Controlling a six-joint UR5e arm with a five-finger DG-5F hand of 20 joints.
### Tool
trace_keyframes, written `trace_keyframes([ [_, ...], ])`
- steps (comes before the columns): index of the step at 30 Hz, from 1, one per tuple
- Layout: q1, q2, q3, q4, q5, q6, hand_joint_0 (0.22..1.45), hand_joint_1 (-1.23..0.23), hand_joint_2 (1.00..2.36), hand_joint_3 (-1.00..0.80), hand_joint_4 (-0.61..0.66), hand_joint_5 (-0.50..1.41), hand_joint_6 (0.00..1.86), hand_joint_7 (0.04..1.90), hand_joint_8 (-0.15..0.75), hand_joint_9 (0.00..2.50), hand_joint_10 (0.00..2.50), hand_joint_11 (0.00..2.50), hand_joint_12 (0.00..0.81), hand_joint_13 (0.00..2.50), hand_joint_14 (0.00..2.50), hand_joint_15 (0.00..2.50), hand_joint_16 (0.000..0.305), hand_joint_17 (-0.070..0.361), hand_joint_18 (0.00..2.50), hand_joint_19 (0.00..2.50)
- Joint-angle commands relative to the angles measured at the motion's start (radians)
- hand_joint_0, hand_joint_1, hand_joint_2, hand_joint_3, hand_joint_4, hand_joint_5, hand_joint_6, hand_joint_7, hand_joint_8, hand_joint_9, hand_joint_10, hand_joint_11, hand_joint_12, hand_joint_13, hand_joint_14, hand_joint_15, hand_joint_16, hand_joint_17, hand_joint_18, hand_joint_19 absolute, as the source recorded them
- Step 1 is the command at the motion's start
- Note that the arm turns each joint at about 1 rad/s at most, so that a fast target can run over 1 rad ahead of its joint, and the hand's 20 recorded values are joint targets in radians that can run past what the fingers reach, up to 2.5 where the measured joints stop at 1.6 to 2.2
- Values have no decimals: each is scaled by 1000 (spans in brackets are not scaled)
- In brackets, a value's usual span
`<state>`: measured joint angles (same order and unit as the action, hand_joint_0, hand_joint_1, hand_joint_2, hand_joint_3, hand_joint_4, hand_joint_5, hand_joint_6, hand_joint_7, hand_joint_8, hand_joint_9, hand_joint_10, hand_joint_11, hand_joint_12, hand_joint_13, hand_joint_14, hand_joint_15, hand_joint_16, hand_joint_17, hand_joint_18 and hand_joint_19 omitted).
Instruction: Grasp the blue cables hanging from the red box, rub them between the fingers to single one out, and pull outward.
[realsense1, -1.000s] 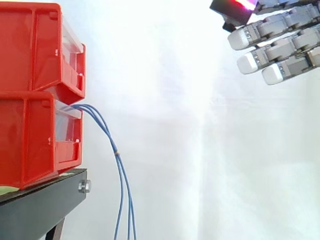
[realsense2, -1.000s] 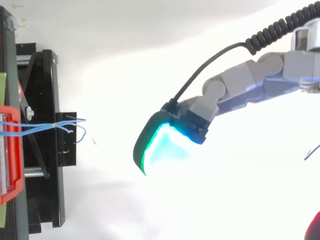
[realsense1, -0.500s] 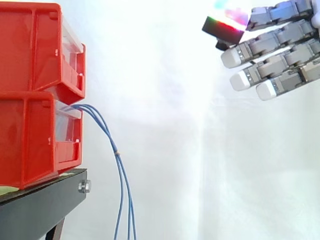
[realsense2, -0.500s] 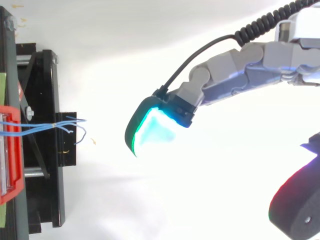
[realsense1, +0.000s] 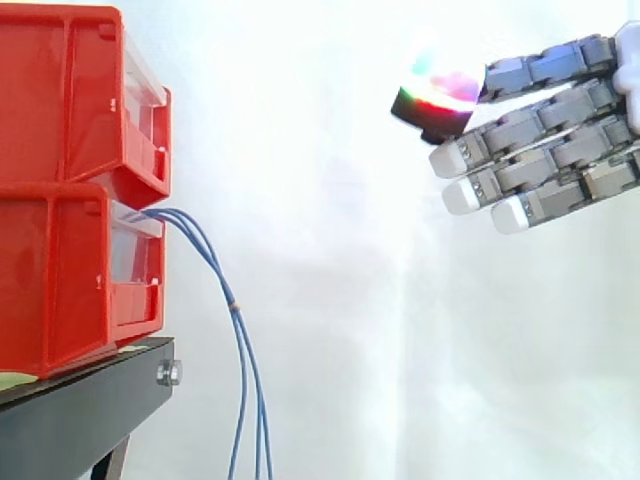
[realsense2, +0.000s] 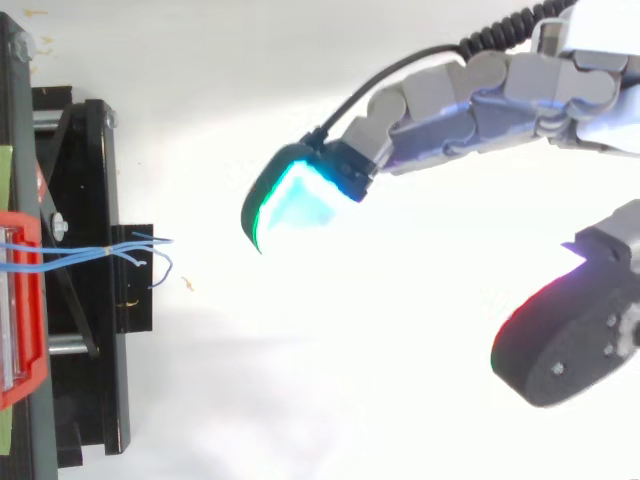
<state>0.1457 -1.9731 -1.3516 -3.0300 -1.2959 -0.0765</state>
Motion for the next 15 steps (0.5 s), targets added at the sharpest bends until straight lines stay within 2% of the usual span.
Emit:
trace_keyframes([
  [1,3,-21,-1,2,58,-11,527,-650,1001,-492,245,-200,501,646,258,476,0,0,331,359,0,18,44,98,349,72],
  [3,3,-47,-1,5,55,14,527,-652,1000,-491,246,-199,501,645,258,479,0,0,331,363,0,21,43,98,349,71],
  [6,3,-58,-1,13,56,32,527,-656,1000,-492,245,-198,501,646,255,485,0,0,333,373,0,23,43,96,346,82],
  [11,3,-59,-1,54,56,23,526,-658,1001,-488,250,-195,501,648,257,498,0,0,335,398,0,30,42,95,354,87],
  [15,5,-61,-1,65,56,-11,527,-658,1000,-489,251,-194,501,648,255,500,0,0,334,400,0,32,42,94,356,85],
])
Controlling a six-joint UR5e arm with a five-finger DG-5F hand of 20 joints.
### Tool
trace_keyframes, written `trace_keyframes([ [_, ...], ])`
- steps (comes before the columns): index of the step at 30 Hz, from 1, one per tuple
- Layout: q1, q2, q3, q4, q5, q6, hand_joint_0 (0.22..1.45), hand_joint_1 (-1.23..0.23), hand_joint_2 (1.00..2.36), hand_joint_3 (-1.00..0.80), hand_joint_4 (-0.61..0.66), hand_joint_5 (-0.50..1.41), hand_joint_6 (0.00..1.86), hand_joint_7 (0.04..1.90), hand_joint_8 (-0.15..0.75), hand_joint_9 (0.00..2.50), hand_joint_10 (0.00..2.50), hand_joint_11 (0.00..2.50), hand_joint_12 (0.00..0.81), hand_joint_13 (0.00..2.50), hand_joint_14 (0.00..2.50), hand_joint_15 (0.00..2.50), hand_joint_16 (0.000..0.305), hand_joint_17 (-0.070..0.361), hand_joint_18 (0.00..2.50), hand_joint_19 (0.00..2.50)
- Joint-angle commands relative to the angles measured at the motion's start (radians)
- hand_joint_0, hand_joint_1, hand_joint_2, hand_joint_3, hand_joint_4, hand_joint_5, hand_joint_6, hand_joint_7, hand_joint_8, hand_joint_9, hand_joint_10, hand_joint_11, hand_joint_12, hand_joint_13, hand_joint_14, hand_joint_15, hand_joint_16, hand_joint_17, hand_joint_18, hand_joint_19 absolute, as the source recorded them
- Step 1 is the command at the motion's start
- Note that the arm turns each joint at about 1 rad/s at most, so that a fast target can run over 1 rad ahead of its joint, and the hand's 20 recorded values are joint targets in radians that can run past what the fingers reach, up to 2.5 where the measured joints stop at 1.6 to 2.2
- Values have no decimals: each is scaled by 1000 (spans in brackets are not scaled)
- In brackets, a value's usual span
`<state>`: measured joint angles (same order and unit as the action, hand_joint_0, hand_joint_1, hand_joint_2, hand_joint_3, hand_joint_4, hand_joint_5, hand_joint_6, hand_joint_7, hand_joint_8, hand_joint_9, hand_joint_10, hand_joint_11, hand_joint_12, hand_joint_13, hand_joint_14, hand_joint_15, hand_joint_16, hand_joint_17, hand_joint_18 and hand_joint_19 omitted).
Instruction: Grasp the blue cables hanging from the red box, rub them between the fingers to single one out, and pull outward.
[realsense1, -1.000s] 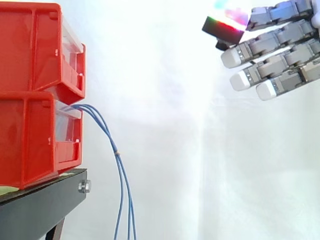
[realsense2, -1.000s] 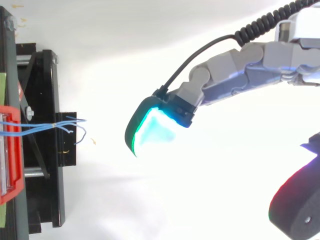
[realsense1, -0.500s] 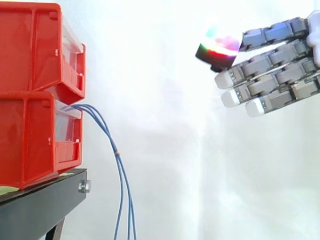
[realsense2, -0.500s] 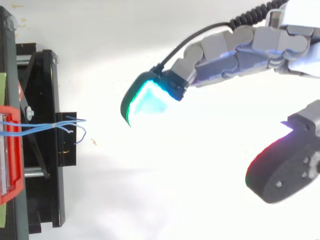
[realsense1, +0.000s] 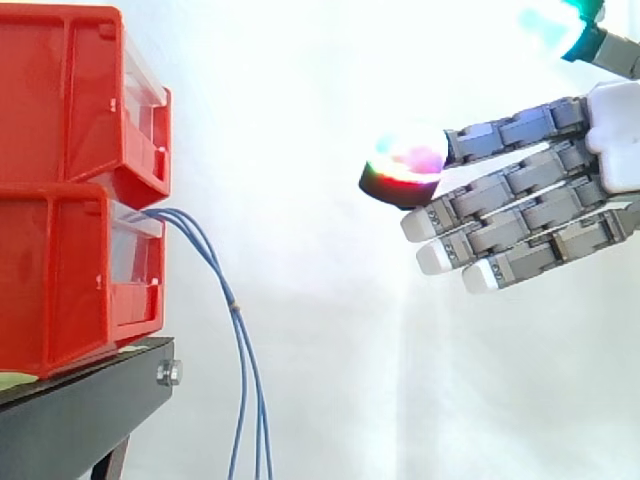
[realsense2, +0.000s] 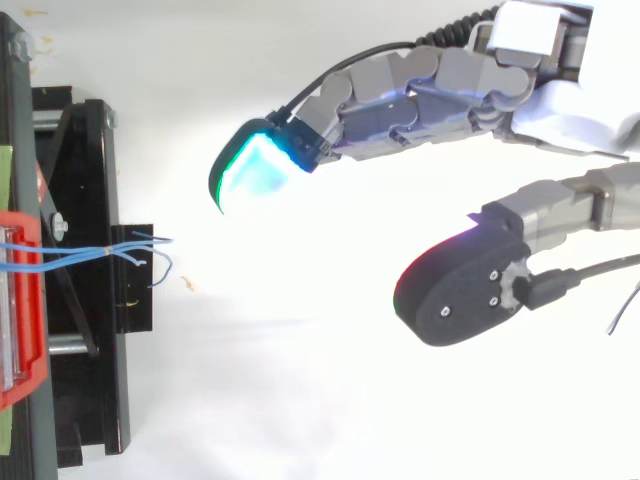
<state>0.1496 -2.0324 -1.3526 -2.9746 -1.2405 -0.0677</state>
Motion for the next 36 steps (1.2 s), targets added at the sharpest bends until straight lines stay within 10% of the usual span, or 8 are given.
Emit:
trace_keyframes([
  [1,-1,-8,0,12,6,-30,527,-659,1001,-488,251,-194,501,648,256,501,0,0,334,399,1,39,42,94,356,85],
  [23,-15,-69,0,111,15,-93,527,-655,1000,-485,259,-189,502,655,258,521,0,0,340,415,2,42,42,95,368,113],
  [36,-15,-69,0,151,64,-228,528,-655,1000,-487,262,-187,501,661,261,537,0,0,337,422,1,43,41,93,367,106],
])
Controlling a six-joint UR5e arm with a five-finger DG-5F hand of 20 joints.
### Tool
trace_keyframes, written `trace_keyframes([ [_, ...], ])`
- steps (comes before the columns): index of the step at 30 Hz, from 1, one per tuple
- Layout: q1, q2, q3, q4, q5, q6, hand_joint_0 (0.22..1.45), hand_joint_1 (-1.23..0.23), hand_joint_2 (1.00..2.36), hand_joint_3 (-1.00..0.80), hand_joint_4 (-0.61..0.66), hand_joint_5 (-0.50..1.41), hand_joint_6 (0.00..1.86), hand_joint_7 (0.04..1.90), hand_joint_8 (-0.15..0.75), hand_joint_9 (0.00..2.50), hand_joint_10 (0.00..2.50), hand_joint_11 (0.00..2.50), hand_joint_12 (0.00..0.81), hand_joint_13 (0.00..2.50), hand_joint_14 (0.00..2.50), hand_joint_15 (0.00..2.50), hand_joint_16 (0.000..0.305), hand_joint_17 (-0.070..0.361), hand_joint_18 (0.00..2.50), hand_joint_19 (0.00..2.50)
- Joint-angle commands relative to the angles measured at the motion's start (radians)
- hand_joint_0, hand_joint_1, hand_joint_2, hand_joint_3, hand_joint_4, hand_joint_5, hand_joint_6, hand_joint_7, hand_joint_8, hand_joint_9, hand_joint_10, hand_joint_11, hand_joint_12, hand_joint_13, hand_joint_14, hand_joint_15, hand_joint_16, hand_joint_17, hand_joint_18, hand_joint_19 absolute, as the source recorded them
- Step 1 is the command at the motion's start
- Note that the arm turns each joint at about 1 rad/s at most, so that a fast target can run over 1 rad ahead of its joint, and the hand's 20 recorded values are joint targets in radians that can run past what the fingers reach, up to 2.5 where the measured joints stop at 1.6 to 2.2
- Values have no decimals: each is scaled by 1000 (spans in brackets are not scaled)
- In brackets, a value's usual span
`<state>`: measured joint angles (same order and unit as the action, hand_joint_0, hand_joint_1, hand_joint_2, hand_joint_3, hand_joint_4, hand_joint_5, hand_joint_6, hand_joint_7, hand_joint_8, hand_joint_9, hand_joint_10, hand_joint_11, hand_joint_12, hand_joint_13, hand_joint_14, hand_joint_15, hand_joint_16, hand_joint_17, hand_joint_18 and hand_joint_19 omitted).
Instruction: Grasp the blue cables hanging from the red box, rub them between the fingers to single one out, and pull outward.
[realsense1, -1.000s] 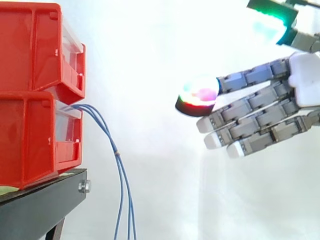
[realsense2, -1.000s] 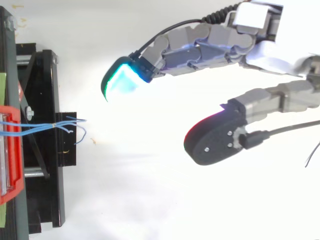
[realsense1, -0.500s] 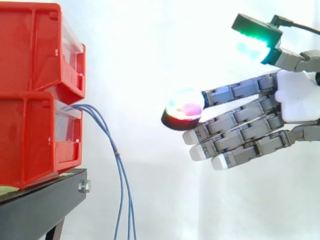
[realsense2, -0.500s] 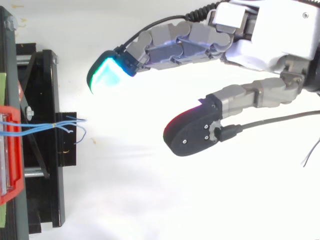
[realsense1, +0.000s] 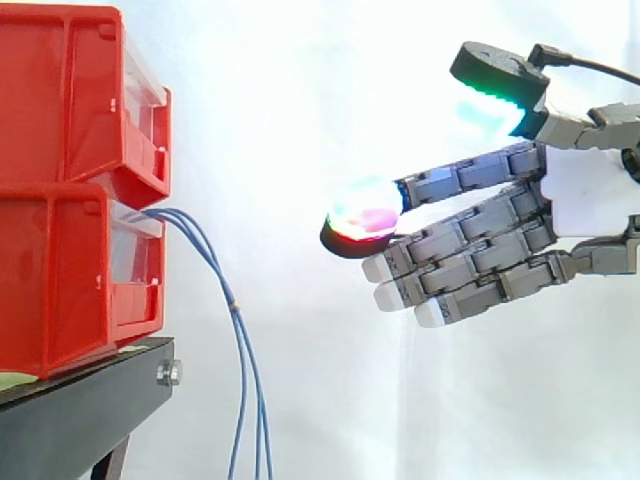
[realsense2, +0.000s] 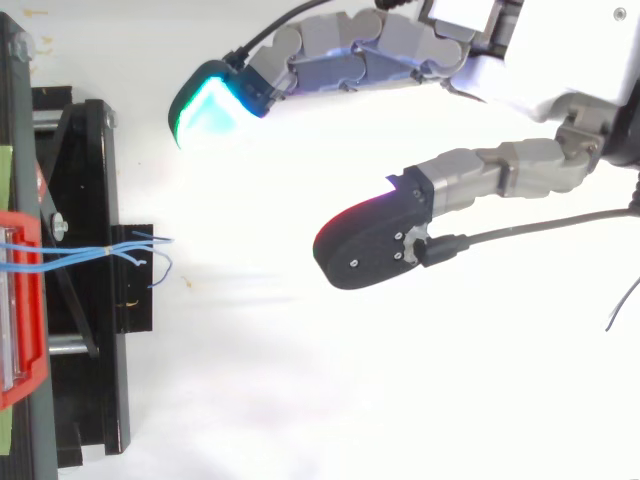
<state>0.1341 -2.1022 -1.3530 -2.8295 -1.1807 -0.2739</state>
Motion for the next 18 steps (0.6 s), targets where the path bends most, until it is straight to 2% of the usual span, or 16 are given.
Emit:
trace_keyframes([
  [1,1,1,0,7,4,-25,528,-654,1000,-488,263,-187,501,659,263,543,0,0,338,423,1,48,41,93,368,113],
  [6,6,-9,0,28,19,-48,529,-654,1001,-486,270,-183,501,662,266,575,0,0,341,444,2,54,41,93,377,111],
  [8,6,-22,0,35,24,-47,529,-653,1001,-484,273,-183,501,666,265,582,0,0,345,464,1,60,41,93,384,116],
  [10,6,-55,2,61,21,-36,530,-652,1000,-483,277,-181,502,661,270,606,0,7,347,490,2,76,41,92,407,124],
  [13,9,-58,0,99,27,-34,532,-653,1001,-481,278,-179,502,665,271,619,0,13,343,508,3,87,41,91,423,126],
  [18,12,-58,0,101,29,-41,534,-652,1001,-485,278,-177,502,666,270,622,0,13,341,513,3,90,40,90,425,130],
])
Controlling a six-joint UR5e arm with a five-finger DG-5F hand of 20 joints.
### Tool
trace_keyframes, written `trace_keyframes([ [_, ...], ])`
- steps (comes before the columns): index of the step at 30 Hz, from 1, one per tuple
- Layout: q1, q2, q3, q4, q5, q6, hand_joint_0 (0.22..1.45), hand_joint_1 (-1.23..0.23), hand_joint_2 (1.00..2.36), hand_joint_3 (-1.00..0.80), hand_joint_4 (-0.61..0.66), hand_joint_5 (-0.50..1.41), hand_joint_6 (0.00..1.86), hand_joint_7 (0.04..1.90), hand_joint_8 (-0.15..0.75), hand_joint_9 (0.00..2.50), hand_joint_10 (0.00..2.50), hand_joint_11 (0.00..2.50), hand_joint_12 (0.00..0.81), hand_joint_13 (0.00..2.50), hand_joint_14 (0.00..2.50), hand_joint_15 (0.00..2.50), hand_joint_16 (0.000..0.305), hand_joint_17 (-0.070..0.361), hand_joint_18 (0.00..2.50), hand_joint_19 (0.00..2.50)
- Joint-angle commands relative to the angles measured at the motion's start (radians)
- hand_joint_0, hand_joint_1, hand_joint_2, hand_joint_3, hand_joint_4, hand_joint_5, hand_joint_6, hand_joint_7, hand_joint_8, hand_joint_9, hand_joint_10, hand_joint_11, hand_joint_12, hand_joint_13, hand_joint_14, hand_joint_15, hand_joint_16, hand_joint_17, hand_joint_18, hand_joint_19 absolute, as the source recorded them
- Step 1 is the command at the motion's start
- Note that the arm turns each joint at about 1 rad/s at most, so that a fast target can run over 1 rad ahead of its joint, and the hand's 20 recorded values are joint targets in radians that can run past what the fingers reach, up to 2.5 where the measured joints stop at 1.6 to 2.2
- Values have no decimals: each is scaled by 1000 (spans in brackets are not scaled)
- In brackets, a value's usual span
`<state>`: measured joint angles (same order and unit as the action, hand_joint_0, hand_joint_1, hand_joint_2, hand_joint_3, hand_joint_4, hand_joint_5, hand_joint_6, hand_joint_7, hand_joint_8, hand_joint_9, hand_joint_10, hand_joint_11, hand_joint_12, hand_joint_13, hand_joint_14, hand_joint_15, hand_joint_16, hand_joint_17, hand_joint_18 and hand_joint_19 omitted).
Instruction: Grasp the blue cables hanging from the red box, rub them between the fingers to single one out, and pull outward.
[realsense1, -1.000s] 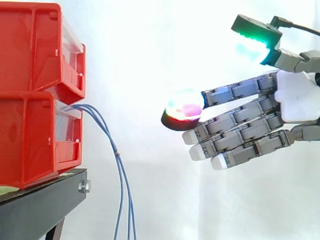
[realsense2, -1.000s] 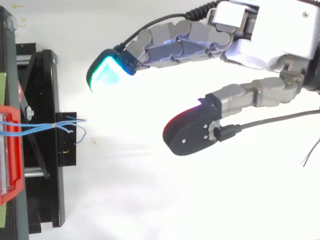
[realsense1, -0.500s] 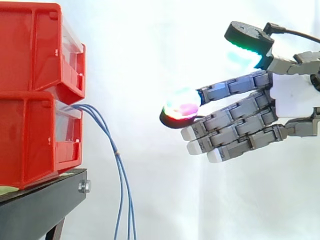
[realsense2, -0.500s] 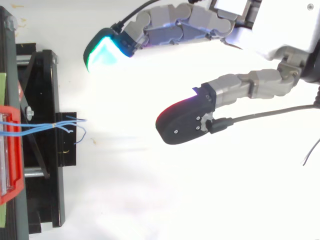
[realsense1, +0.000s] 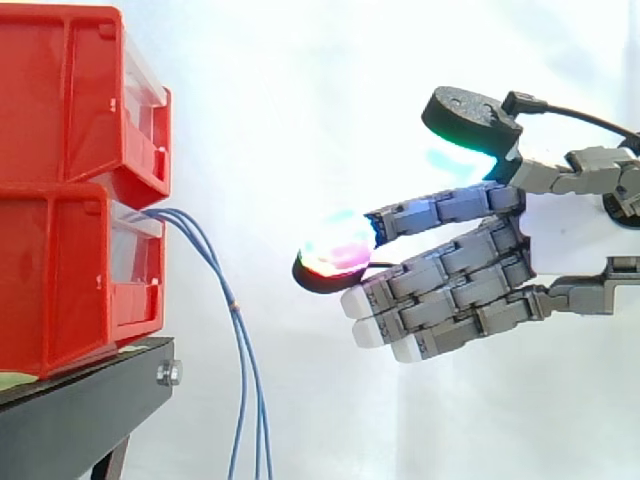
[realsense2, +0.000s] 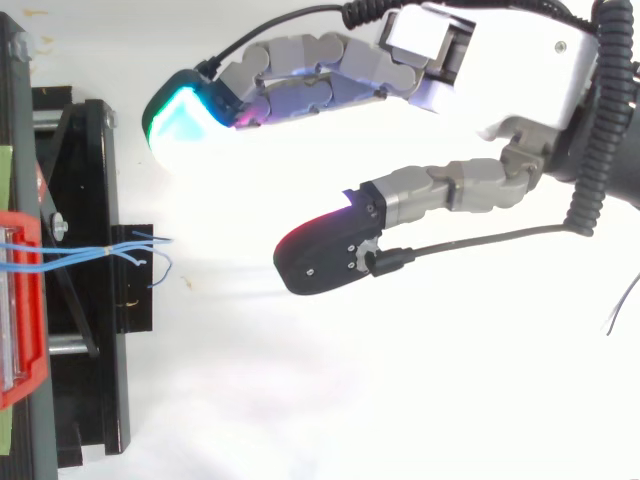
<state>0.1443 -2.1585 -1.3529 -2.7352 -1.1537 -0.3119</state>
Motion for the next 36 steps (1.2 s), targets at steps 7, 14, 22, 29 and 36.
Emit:
trace_keyframes([
  [7,1,-27,0,14,11,-7,534,-651,1001,-483,282,-177,502,669,272,624,0,20,339,512,3,93,40,90,424,133],
  [14,1,-64,0,91,11,-4,535,-651,1001,-484,279,-177,502,669,272,625,0,21,338,509,3,89,40,90,423,137],
  [22,1,-72,0,138,14,-12,535,-651,1001,-485,281,-177,502,670,271,629,0,28,336,506,3,89,40,90,419,141],
  [29,1,-73,0,137,29,-39,535,-649,1001,-483,281,-176,502,668,270,636,0,25,337,505,3,86,40,90,419,141],
  [36,1,-72,0,134,42,-39,536,-645,1001,-485,280,-176,502,670,271,640,0,37,337,500,3,87,40,90,413,142],
])
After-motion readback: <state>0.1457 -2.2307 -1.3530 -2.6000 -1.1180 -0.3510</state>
